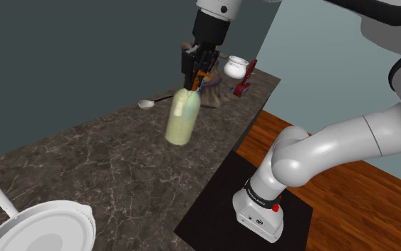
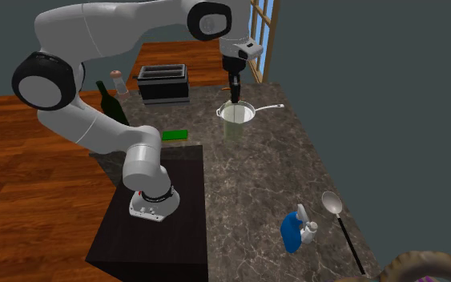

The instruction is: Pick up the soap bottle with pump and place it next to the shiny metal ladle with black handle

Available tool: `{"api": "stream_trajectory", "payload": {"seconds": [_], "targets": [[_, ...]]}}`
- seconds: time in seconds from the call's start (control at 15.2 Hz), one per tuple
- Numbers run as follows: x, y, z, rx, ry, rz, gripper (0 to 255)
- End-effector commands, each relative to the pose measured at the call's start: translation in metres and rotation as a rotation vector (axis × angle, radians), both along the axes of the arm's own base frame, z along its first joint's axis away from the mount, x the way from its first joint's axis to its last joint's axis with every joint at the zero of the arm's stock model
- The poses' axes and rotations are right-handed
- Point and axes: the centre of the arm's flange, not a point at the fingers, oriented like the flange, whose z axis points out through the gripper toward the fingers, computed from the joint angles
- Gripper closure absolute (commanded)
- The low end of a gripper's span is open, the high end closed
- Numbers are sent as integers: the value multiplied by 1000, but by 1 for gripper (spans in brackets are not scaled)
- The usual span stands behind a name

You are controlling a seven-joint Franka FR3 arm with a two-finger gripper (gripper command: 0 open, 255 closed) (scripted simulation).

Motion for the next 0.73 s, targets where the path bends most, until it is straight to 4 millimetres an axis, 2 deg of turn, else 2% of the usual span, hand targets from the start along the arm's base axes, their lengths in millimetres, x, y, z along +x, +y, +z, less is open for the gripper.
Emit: {"api": "stream_trajectory", "payload": {"seconds": [0.0,0.66], "targets": [[1,0,11,0,0,0,255],[1,0,64,0,0,0,255]]}}
